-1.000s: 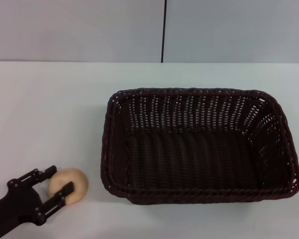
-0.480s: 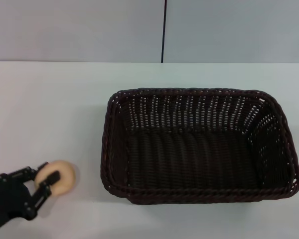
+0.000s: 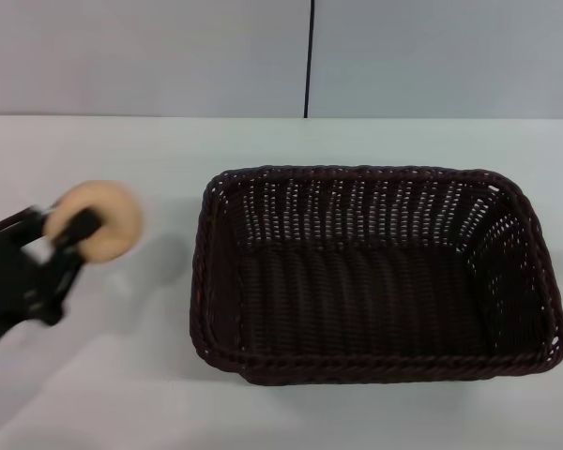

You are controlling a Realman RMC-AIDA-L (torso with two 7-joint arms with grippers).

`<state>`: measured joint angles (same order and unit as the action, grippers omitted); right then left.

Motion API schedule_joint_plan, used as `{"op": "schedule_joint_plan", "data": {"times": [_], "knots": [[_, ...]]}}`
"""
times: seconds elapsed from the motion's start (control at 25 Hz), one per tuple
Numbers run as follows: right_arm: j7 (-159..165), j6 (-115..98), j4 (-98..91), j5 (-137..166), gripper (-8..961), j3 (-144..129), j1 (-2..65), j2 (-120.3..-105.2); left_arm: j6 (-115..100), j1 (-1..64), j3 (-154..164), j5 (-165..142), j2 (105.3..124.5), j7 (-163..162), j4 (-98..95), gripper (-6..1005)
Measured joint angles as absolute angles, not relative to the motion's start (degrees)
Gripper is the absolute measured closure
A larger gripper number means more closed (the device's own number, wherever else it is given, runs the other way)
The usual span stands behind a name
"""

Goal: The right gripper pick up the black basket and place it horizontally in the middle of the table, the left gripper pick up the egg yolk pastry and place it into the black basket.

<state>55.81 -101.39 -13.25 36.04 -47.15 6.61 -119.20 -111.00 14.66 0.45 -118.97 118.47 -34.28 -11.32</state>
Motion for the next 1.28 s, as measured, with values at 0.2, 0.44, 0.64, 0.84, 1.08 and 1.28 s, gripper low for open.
{"op": "schedule_joint_plan", "data": {"times": [0.2,0.44,0.64,0.84,1.08,1.28], "knots": [[54.7,-103.1,-11.1,35.8,161,-47.1,6.7,-119.21,-104.5,21.0,5.6,-119.2,118.56,-28.7,-1.0,832],[54.1,-103.3,-9.5,35.8,162,-47.1,6.8,-119.19,-95.7,25.9,7.5,-119.2,118.69,-27.6,6.7,822],[49.6,-104.0,-8.2,35.8,162,-47.1,7.4,-119.23,-93.7,24.7,7.4,-118.8,118.33,-27.4,6.0,656],[46.0,-105.5,-6.0,35.1,162,-45.4,8.5,-119.27,-94.6,20.3,1.0,-118.7,118.19,-27.4,4.4,547],[41.2,-105.7,-4.1,34.9,162,-43.5,10.6,-119.35,-94.5,13.2,-14.4,-118.6,118.23,-27.3,3.0,361],[39.1,-105.7,-3.1,35.0,162,-43.4,11.7,-119.36,-94.6,11.0,-20.4,-118.6,118.22,-26.9,2.7,211]]}}
